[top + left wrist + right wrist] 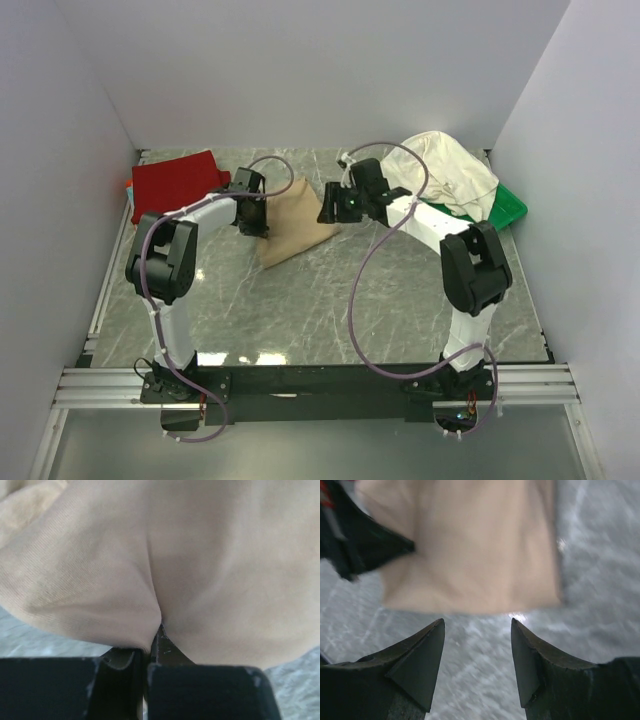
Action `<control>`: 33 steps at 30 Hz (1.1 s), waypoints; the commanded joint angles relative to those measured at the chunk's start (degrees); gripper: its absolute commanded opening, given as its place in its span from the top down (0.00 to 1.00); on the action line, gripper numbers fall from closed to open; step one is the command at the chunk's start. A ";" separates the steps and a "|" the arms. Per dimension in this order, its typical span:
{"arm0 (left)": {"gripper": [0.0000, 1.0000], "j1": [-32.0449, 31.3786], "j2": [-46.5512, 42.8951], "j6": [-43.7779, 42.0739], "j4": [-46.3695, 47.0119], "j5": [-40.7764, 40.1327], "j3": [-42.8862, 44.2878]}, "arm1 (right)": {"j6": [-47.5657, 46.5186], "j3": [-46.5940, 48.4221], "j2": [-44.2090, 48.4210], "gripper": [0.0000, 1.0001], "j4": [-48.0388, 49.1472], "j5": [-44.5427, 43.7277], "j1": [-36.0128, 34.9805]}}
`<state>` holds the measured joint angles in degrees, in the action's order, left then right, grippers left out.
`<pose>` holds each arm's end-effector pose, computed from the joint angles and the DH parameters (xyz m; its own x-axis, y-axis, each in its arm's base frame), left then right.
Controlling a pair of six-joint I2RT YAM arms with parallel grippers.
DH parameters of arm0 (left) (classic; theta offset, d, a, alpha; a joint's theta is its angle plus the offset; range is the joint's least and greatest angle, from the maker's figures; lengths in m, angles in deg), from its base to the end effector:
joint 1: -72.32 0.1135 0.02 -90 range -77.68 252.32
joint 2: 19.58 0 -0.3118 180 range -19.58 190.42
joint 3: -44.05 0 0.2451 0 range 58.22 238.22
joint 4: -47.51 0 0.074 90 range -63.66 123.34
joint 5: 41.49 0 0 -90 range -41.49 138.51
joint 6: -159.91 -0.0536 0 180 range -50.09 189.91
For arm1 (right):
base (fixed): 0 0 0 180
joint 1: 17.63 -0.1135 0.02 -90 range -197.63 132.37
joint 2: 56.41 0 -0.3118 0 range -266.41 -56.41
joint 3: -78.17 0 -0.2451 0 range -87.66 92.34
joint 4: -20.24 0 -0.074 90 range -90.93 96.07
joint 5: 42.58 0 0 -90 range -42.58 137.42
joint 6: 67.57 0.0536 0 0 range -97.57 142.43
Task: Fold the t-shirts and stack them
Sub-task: Neatly place the folded tshirt to the corner
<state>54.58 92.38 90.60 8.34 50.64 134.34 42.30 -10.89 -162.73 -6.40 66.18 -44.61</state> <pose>0.4056 -0.1319 0.2008 -0.8918 -0.0854 -0.4444 0.0071 0.9793 -0.2025 0.3813 0.2134 0.2642 -0.7794 -0.0356 -0.6255 -0.4015 0.7949 0.4550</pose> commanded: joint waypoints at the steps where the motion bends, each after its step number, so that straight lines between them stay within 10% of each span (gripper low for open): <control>1: 1.00 -1.77 -1.66 -0.03 2.31 6.56 -1.76 | -0.37 6.28 -5.36 0.38 2.80 4.79 -1.23; 20: 0.98 -6.26 -5.79 0.49 0.48 5.17 -1.42 | 2.44 1.46 -12.15 0.38 0.95 2.68 -2.29; 26: 0.58 -6.43 -8.60 3.83 0.38 2.26 -1.40 | 2.80 1.45 -12.51 0.38 0.08 1.63 -2.37; 33: 0.37 -4.77 -14.30 8.13 4.58 1.91 -8.34 | 2.62 1.71 -12.42 0.38 -0.27 1.54 -2.37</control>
<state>48.81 82.33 95.82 9.89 53.07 128.92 45.15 -8.48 -174.23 -4.00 69.53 -46.64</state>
